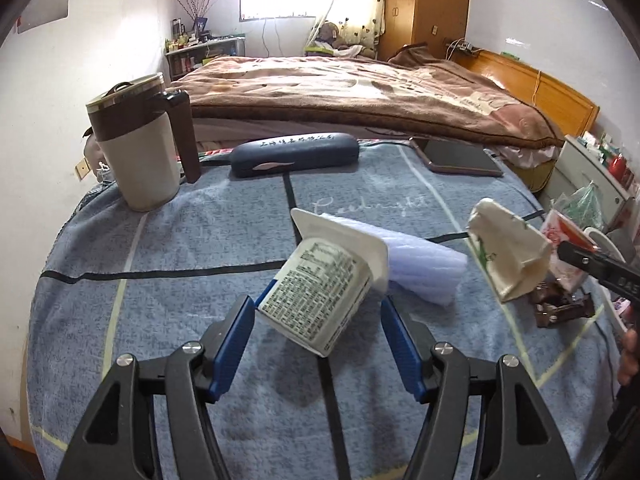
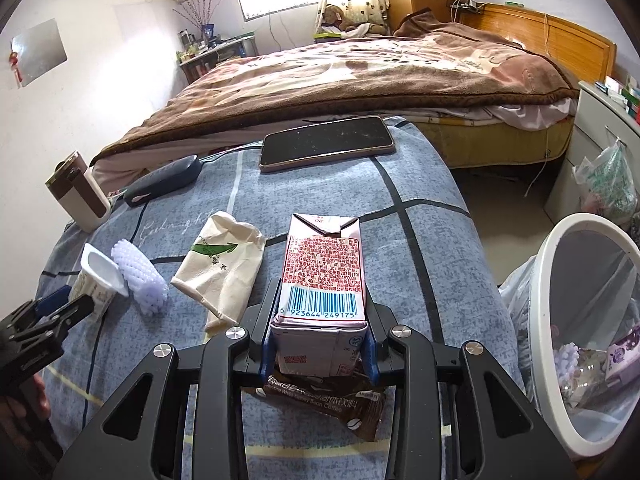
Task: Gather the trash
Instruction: 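Grasp the pink milk carton with the right tool while the left tool grasps the white yogurt cup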
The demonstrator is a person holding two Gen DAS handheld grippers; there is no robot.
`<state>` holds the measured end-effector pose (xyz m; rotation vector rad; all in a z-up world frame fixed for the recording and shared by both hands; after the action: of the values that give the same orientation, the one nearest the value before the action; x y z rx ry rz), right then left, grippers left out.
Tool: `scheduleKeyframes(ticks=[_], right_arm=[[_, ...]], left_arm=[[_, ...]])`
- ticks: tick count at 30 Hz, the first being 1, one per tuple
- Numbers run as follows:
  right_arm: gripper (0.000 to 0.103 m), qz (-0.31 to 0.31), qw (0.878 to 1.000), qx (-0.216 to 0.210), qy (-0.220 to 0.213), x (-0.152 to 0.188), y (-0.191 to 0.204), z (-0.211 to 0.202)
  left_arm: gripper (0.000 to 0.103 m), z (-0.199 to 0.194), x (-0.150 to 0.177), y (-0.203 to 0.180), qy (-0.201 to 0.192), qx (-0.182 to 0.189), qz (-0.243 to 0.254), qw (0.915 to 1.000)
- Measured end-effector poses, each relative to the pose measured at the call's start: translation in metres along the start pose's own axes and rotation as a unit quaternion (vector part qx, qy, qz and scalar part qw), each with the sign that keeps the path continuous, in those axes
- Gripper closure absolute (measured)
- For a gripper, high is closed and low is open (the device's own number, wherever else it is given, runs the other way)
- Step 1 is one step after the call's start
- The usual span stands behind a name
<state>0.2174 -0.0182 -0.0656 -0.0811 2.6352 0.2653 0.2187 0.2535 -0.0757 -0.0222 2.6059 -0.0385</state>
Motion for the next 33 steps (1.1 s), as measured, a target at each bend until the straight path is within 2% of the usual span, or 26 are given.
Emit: scheduleKeyframes(ticks=[3,6,9,15,19,26,28,33], right_arm=[[0.067,-0.001,1.000,-0.004,0.001,0.000,0.000,0.000],[0.067,0.000,1.000,-0.006,0.003,0.001,0.000,0.001],[0.067,0.001,1.000,-0.011,0.004,0.001,0.000,0.002],[0.067,0.000,1.000,-0.013,0.006,0.002,0.002,0.004],[0.067,-0.003,1.000,-0.014,0.007,0.003,0.004,0.003],[0.067,-0.003,1.000,-0.018,0.006,0.003,0.004,0.002],[0.067,-0.004,1.000,-0.018,0.005,0.004,0.003,0.001],[0.067,-0.002,1.000,-0.021,0.002,0.004,0.002,-0.003]], left_arm=[[0.035,0.000,0.001,0.008,0.008,-0.011,-0.014,0.9998],[0.035,-0.012,0.001,0.009,-0.018,0.012,-0.002,0.9998],[0.033,-0.009,0.000,0.016,-0.013,0.006,-0.009,0.9999],[0.033,0.006,-0.005,0.001,0.001,0.054,0.012,0.9984],[0.033,0.012,-0.013,-0.011,0.000,0.041,0.037,0.9985],[0.034,0.022,-0.017,-0.020,0.006,0.039,0.033,0.9987],[0.045,0.023,-0.015,-0.020,0.009,0.030,0.030,0.9991],[0.045,0.019,-0.012,-0.018,0.007,0.030,0.016,0.9994]])
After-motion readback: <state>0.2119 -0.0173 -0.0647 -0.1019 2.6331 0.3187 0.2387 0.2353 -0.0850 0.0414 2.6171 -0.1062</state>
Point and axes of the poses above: each gripper's, at about its wrist camera, not at the fingertips, and z roughly the way its jaws point, y to its left, x to its underside, the point moved 6 cm from there along z, roughly the way its jaws point, and after that the axes turned 12 degrees about y, right-handed, at the moved point
